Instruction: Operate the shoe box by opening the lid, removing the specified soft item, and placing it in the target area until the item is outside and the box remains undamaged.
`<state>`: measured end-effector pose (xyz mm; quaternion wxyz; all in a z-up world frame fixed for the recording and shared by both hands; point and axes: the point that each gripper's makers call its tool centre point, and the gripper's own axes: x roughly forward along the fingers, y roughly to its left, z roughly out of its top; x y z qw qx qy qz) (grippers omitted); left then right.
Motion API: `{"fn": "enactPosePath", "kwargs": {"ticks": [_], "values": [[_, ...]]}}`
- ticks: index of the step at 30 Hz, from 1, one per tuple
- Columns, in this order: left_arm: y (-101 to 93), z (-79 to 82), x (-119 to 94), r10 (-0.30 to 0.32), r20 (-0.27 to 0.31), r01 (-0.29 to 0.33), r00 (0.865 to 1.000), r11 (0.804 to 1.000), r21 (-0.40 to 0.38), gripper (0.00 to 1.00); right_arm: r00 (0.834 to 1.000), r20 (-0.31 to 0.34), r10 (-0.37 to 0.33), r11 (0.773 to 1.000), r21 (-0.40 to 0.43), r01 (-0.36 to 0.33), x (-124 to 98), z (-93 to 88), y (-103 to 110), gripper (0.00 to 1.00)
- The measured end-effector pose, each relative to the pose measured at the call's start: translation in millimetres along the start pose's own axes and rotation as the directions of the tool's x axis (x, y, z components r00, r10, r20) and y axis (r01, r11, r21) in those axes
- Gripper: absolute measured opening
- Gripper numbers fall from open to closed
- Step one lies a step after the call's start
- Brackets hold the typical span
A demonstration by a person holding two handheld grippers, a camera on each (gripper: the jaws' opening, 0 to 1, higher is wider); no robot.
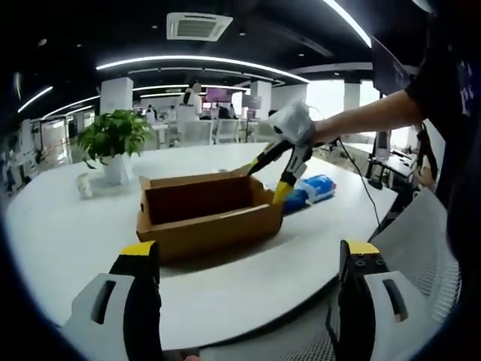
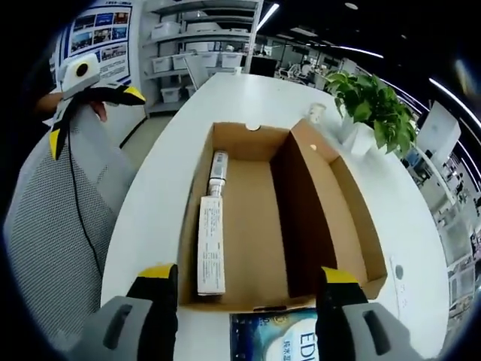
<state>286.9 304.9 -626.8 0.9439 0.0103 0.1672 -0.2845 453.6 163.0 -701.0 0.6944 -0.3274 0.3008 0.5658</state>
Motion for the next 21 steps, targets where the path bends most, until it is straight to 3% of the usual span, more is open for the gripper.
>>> {"fn": "enactPosePath", "kwargs": {"ticks": [13, 21], "values": [[7.6, 0.2, 1.1, 0.03, 0.019, -0.029, 0.999, 0.999, -0.024, 0.99, 1.0, -0.015, 0.022, 1.0, -0.012, -0.022, 9.9, 3.9, -4.8, 0.72], [9.1, -1.5, 2.0, 0.033, 0.015, -0.032, 0.999, 0.999, -0.035, 0.98, 0.996, -0.049, 0.071, 0.997, -0.019, -0.072, 23.0, -0.8, 1.0, 0.65]]}}
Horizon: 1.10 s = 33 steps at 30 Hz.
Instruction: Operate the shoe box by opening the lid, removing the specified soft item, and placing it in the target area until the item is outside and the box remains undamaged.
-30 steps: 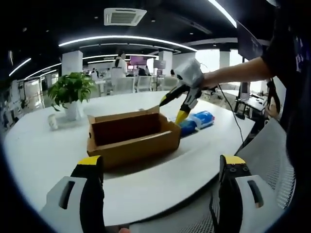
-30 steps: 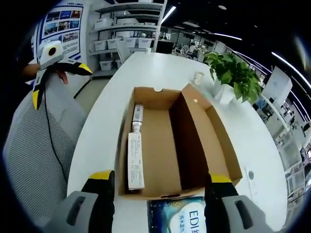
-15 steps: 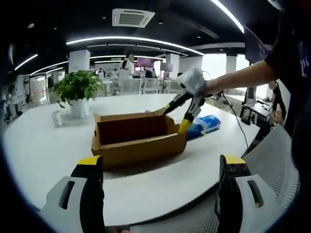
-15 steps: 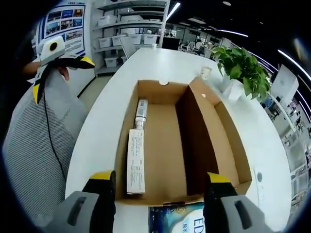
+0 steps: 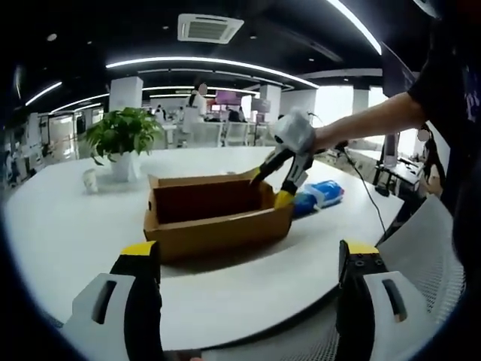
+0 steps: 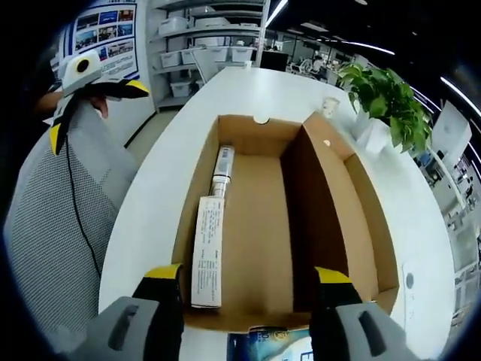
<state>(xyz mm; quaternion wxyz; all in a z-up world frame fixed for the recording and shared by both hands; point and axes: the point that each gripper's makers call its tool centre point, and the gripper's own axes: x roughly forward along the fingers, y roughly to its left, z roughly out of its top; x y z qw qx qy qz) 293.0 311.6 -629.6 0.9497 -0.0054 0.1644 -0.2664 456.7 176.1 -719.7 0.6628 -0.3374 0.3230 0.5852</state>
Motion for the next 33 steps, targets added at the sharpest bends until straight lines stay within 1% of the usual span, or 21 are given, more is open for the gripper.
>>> {"fn": "enactPosePath", "kwargs": {"ticks": [9, 18, 20, 24, 26, 28, 29, 33], "values": [[1.7, 3.6, 0.6, 0.004, 0.023, -0.004, 1.0, 1.0, -0.01, 0.98, 0.999, -0.018, 0.03, 0.999, -0.012, -0.031, 11.4, -4.2, 5.9, 0.56], [3.3, 3.6, 0.6, 0.014, 0.023, -0.014, 1.0, 1.0, -0.003, 0.96, 0.998, -0.019, 0.055, 0.998, -0.04, -0.056, 21.8, -2.4, 15.9, 0.45], [3.9, 3.7, 0.6, 0.015, 0.025, -0.015, 1.0, 1.0, -0.004, 0.96, 0.998, -0.02, 0.052, 0.997, -0.061, -0.053, 23.8, -1.4, 17.3, 0.43], [4.5, 3.4, 0.7, 0.015, 0.024, -0.015, 1.0, 1.0, -0.005, 0.95, 0.998, -0.02, 0.062, 0.994, -0.085, -0.063, 25.6, -0.5, 21.8, 0.33], [4.1, 3.3, 0.7, 0.012, 0.022, -0.012, 1.0, 1.0, -0.003, 0.95, 0.997, -0.028, 0.071, 0.994, -0.082, -0.074, 26.0, -1.5, 24.5, 0.26], [4.1, 2.9, 0.8, 0.011, 0.019, -0.011, 1.0, 1.0, -0.003, 0.95, 0.996, -0.069, 0.059, 0.989, -0.132, -0.067, 27.7, -7.8, 24.9, 0.2], [4.1, 2.9, 0.8, 0.011, 0.019, -0.011, 1.0, 1.0, -0.002, 0.95, 0.995, -0.079, 0.066, 0.988, -0.131, -0.076, 29.5, -9.9, 28.2, 0.17], [4.9, 2.8, 0.8, 0.015, 0.017, -0.015, 1.0, 1.0, -0.002, 0.94, 0.996, -0.07, 0.06, 0.989, -0.129, -0.069, 29.5, -7.5, 26.7, 0.17]]}}
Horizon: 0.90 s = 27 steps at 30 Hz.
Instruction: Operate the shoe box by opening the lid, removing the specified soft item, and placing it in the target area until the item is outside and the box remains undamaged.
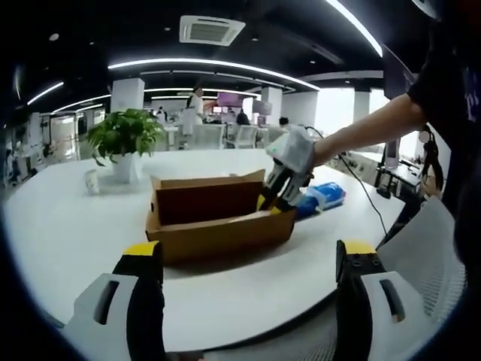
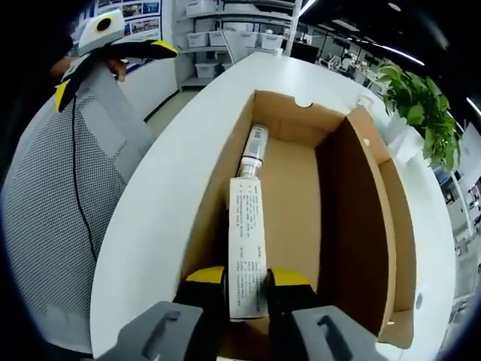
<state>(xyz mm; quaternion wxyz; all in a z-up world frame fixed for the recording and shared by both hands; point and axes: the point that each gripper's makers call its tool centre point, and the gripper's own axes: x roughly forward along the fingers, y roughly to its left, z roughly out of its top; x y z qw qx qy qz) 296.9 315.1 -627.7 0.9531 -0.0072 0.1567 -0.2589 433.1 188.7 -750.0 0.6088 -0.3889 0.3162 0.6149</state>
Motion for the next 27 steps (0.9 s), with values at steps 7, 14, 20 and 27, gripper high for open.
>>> {"fn": "enactPosePath", "kwargs": {"ticks": [7, 14, 20, 27], "values": [[0.3, 0.7, 0.0, 0.002, 0.002, -0.002, 1.0, 1.0, 0.001, 0.94, 1.0, 0.026, -0.017, 1.0, -0.024, 0.018, -2.0, 7.3, -1.2, 0.15], [1.0, 1.5, -0.2, 0.005, 0.007, -0.005, 1.0, 1.0, -0.001, 0.94, 0.999, 0.043, -0.031, 0.999, -0.04, 0.033, -7.1, 13.7, -4.4, 0.15], [0.7, 1.1, -0.4, 0.002, 0.006, -0.002, 1.0, 1.0, -0.001, 0.94, 0.997, 0.057, -0.043, 0.998, -0.04, 0.045, -16.0, 17.8, -9.0, 0.15], [0.4, 1.6, -0.4, 0.001, 0.008, -0.001, 1.0, 1.0, 0.004, 0.96, 0.996, 0.072, -0.06, 0.997, -0.046, 0.064, -29.2, 22.2, -13.7, 0.15]]}}
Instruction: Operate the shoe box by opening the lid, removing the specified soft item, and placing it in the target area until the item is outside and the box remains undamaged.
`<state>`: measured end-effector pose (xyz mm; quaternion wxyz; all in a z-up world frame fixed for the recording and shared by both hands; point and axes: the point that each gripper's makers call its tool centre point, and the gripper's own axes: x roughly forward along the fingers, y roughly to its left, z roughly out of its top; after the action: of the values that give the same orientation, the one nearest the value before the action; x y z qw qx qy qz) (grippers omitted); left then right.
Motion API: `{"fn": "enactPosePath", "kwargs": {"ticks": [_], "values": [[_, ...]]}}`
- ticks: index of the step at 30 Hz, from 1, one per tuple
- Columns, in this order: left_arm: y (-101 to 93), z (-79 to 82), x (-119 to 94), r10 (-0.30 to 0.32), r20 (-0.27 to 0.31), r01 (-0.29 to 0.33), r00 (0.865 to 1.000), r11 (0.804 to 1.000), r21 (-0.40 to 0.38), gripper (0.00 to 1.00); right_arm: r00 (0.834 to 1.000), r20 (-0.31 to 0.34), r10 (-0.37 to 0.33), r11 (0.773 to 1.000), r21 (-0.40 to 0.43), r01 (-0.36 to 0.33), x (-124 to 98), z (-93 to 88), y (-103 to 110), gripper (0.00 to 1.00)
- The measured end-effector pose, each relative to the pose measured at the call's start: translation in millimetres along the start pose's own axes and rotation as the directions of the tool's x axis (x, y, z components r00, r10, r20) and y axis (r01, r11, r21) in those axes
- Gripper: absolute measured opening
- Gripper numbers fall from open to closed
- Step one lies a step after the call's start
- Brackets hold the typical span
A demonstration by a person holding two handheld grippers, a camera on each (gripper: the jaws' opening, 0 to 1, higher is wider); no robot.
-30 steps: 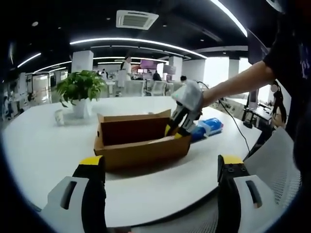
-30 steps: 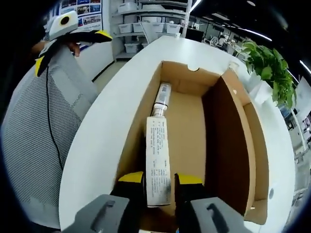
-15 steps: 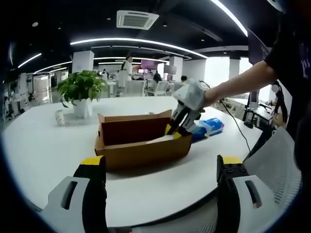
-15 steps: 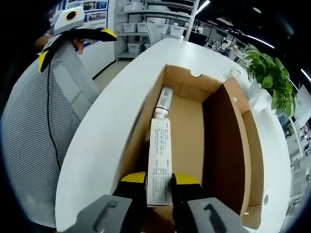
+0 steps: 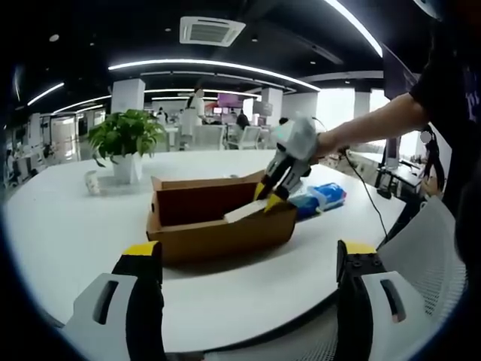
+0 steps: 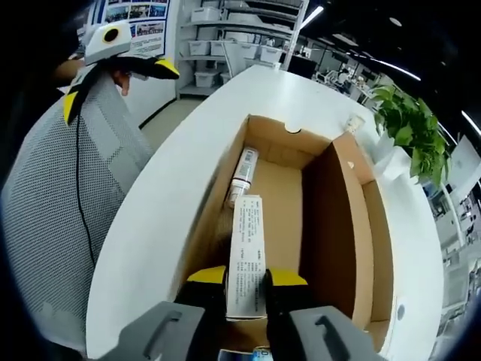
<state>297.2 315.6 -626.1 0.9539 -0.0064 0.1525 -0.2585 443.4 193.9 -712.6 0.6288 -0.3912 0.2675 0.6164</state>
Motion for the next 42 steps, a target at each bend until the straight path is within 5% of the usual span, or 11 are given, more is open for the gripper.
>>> {"fn": "enactPosePath", "kwargs": {"ticks": [25, 42], "values": [[-3.1, 0.1, -0.3, -0.009, -0.003, 0.009, 1.0, 1.0, 0.018, 0.99, 0.993, 0.063, -0.098, 0.995, -0.005, 0.099, -56.4, 9.2, -25.6, 0.14], [-1.8, -1.9, 0.1, -0.008, -0.009, 0.008, 1.0, 1.0, 0.015, 0.99, 0.988, 0.055, -0.142, 0.99, -0.003, 0.143, -84.3, -7.3, -36.3, 0.14]]}}
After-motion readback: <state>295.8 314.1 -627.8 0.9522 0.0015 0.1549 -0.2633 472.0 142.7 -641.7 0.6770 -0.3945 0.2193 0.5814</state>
